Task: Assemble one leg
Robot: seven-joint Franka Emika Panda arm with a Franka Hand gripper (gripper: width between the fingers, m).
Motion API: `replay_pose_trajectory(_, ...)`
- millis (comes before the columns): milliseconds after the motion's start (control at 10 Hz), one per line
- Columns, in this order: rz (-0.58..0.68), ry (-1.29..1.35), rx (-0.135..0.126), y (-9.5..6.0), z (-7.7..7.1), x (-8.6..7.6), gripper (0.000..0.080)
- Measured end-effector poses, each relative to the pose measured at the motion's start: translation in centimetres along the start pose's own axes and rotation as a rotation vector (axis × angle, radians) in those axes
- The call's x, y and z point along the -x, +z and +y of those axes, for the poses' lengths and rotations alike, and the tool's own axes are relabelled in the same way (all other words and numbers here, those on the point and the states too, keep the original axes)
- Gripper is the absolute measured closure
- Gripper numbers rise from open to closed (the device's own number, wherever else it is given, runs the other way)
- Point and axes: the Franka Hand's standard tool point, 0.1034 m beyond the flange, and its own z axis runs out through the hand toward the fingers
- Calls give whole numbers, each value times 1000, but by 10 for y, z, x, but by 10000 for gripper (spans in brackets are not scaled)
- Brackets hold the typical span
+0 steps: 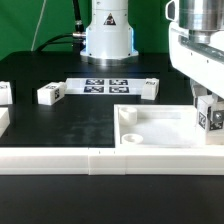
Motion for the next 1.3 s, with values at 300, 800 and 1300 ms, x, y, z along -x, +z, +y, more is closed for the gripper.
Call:
replay_pose_trajectory(300,-7,311,-4,0,1,2,508)
replay_pose_trajectory(800,-27,345,-8,1,0,4,508)
replay_pose_trajectory(1300,-24,18,-10,1,1,5,154)
